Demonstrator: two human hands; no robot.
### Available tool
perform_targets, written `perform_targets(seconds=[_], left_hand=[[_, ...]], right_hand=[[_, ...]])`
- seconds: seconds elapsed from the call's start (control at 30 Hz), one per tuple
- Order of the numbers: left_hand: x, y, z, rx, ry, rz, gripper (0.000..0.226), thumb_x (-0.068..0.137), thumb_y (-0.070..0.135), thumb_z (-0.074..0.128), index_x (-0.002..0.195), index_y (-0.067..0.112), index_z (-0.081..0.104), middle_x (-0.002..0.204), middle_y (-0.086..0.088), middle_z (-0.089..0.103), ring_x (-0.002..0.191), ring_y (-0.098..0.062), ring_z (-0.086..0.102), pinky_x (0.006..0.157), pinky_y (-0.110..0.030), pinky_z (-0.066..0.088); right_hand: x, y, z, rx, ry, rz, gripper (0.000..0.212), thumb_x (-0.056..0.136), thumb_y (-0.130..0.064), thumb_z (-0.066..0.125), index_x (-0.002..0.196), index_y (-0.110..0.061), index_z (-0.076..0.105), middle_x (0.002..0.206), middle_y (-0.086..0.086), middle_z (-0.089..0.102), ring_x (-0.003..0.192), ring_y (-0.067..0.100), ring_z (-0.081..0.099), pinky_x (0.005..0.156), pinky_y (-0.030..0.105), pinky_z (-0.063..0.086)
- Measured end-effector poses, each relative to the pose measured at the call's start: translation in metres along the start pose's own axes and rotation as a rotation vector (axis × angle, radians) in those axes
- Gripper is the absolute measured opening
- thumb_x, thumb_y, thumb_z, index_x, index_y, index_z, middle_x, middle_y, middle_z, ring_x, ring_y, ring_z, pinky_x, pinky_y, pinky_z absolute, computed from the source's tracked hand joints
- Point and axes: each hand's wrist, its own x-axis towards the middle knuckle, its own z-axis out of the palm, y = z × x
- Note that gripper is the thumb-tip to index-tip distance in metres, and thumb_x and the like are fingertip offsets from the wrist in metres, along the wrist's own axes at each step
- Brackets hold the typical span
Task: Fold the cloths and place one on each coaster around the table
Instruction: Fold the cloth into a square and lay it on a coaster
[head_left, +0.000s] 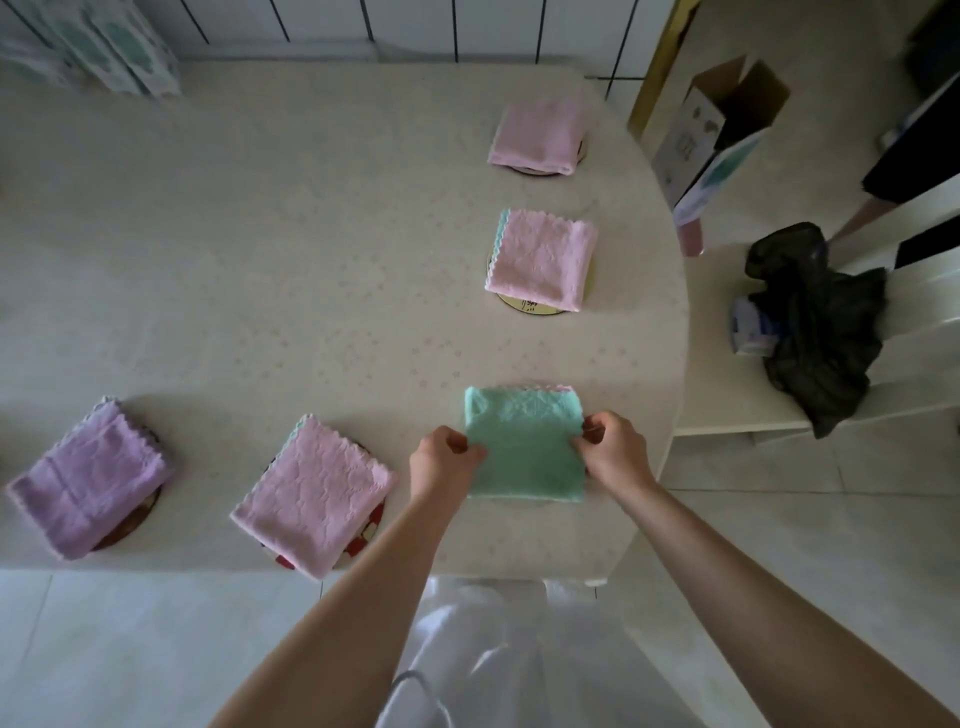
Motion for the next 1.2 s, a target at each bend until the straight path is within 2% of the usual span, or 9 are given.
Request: perform_targets(seconds=[0.13, 0.23, 0.4, 0.67, 0.77, 0.87, 1.0, 1.13, 1.2], left_hand=[[-0.005, -0.002, -0.004, 0.027, 0.018, 0.012, 0.013, 0.081, 0.021, 0.070, 0.088, 0.012, 0.063, 0.080, -0.003, 0.065, 0.071, -0.018, 0.059, 0.060, -0.024, 0.045], [-0.009, -0.011, -0.012, 0.046, 0.060, 0.012, 0.008, 0.080, 0.017, 0.067, 0.086, 0.013, 0.064, 0.079, -0.005, 0.069, 0.074, -0.021, 0.063, 0.061, -0.027, 0.050], [-0.020, -0.028, -0.033, -0.002, 0.161, 0.003, 0.011, 0.082, 0.017, 0.064, 0.092, 0.013, 0.064, 0.083, -0.005, 0.069, 0.079, -0.020, 0.063, 0.057, -0.023, 0.044], [-0.031, -0.063, -0.080, -0.049, 0.322, -0.025, 0.013, 0.083, 0.016, 0.062, 0.096, 0.015, 0.065, 0.084, 0.005, 0.066, 0.082, -0.020, 0.063, 0.077, -0.032, 0.051], [-0.035, -0.085, -0.098, -0.070, 0.366, -0.026, 0.013, 0.083, 0.011, 0.061, 0.095, 0.014, 0.065, 0.083, 0.006, 0.063, 0.078, -0.015, 0.057, 0.072, -0.026, 0.044], [-0.039, -0.109, -0.118, -0.011, 0.356, -0.033, 0.014, 0.081, 0.010, 0.060, 0.093, 0.017, 0.062, 0.085, 0.001, 0.065, 0.077, -0.021, 0.059, 0.069, -0.028, 0.046], [-0.031, -0.142, -0.141, -0.048, 0.260, -0.143, 0.013, 0.076, 0.014, 0.062, 0.088, 0.013, 0.056, 0.084, -0.005, 0.066, 0.078, -0.027, 0.059, 0.066, -0.032, 0.047], [-0.024, -0.150, -0.158, -0.510, 0.053, -0.384, 0.016, 0.073, 0.008, 0.059, 0.080, -0.005, 0.065, 0.061, -0.011, 0.068, 0.064, -0.023, 0.056, 0.068, -0.035, 0.047], [-0.020, -0.152, -0.162, -0.620, -0.002, -0.461, 0.011, 0.078, 0.002, 0.056, 0.077, -0.006, 0.064, 0.060, -0.012, 0.066, 0.064, -0.023, 0.054, 0.072, -0.036, 0.048]], right_hand=[[0.001, 0.005, -0.003, -0.046, 0.013, -0.053, 0.020, 0.083, -0.018, 0.064, 0.101, -0.008, 0.063, 0.097, 0.005, 0.067, 0.093, 0.023, 0.061, 0.070, 0.022, 0.037], [-0.002, 0.005, -0.008, -0.090, 0.059, -0.127, 0.017, 0.087, -0.015, 0.061, 0.103, -0.009, 0.060, 0.101, 0.007, 0.064, 0.094, 0.023, 0.061, 0.074, 0.024, 0.040], [-0.019, -0.021, -0.008, -0.181, 0.109, -0.327, 0.026, 0.086, -0.010, 0.057, 0.113, -0.009, 0.056, 0.113, 0.008, 0.056, 0.102, 0.024, 0.056, 0.082, 0.032, 0.045], [-0.055, -0.074, 0.050, -0.134, -0.111, -0.454, 0.024, 0.086, -0.010, 0.056, 0.110, -0.010, 0.058, 0.108, 0.006, 0.060, 0.100, 0.021, 0.058, 0.087, 0.038, 0.048], [-0.067, -0.090, 0.079, -0.127, -0.174, -0.498, 0.023, 0.084, -0.008, 0.057, 0.107, -0.008, 0.059, 0.100, 0.007, 0.061, 0.090, 0.022, 0.059, 0.085, 0.035, 0.048], [-0.078, -0.105, 0.108, -0.144, -0.229, -0.480, 0.025, 0.084, -0.011, 0.060, 0.109, -0.007, 0.060, 0.103, 0.008, 0.062, 0.090, 0.022, 0.060, 0.089, 0.035, 0.047], [-0.086, -0.128, 0.143, -0.205, -0.260, -0.396, 0.034, 0.088, -0.021, 0.059, 0.118, -0.007, 0.057, 0.119, 0.009, 0.059, 0.106, 0.024, 0.058, 0.092, 0.028, 0.041], [-0.089, -0.144, 0.163, -0.259, -0.267, -0.299, 0.037, 0.087, -0.025, 0.059, 0.119, -0.006, 0.056, 0.118, 0.010, 0.061, 0.109, 0.028, 0.056, 0.090, 0.031, 0.043], [-0.091, -0.149, 0.167, -0.254, -0.246, -0.255, 0.032, 0.087, -0.024, 0.057, 0.113, -0.004, 0.058, 0.109, 0.011, 0.063, 0.103, 0.030, 0.058, 0.084, 0.034, 0.045]])
